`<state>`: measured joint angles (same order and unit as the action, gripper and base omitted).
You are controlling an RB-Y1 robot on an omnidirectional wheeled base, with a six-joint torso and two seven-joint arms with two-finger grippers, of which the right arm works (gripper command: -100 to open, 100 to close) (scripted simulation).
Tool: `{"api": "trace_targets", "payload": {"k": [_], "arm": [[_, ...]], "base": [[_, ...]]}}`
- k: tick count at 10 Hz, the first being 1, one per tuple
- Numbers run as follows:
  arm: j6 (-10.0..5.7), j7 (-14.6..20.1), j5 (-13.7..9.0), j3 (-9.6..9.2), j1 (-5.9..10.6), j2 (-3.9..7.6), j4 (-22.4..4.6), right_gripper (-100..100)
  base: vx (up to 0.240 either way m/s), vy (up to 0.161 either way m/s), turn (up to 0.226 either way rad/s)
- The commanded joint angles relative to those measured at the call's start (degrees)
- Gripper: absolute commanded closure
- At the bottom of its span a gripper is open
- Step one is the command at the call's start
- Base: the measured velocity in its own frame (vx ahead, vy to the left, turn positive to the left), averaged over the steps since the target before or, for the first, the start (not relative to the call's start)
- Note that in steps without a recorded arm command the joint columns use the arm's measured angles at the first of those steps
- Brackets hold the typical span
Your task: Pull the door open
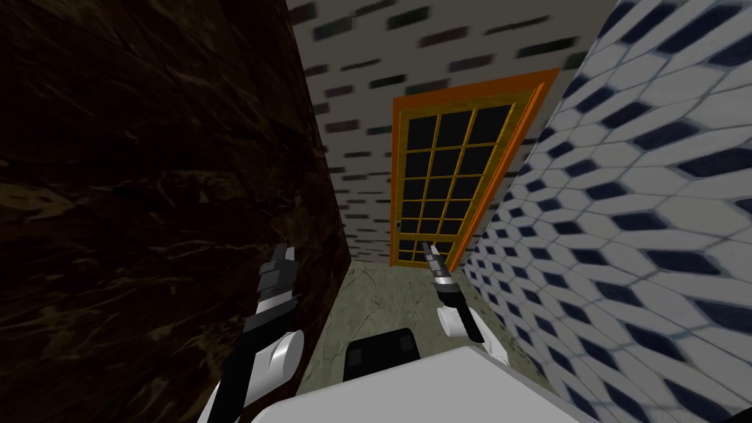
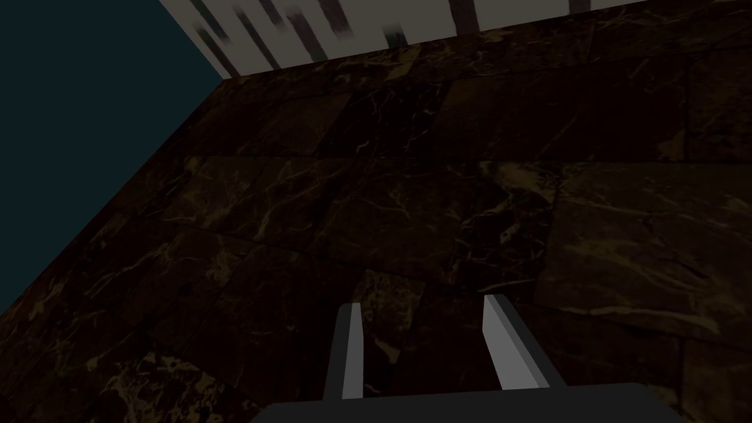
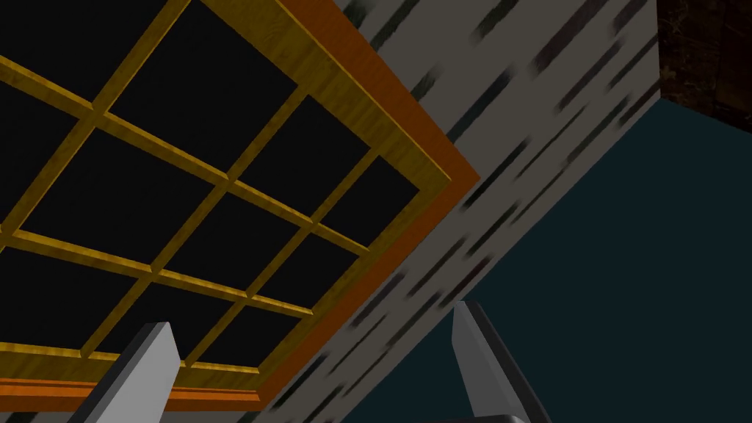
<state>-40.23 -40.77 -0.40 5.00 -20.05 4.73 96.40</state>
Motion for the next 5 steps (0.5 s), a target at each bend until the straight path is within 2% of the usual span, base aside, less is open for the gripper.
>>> {"api": "trace_targets", "payload": {"k": [1, 5], "arm": [[-0.48, -2.58, -0.25, 0.18, 0.23, -0.03, -2.04, -100], [-1.01, -8.33, -1.04, 1.02, 1.75, 0.22, -7.25, -100]], "base": [[0.099, 0.009, 0.021], [0.095, -0.005, 0.022]]}}
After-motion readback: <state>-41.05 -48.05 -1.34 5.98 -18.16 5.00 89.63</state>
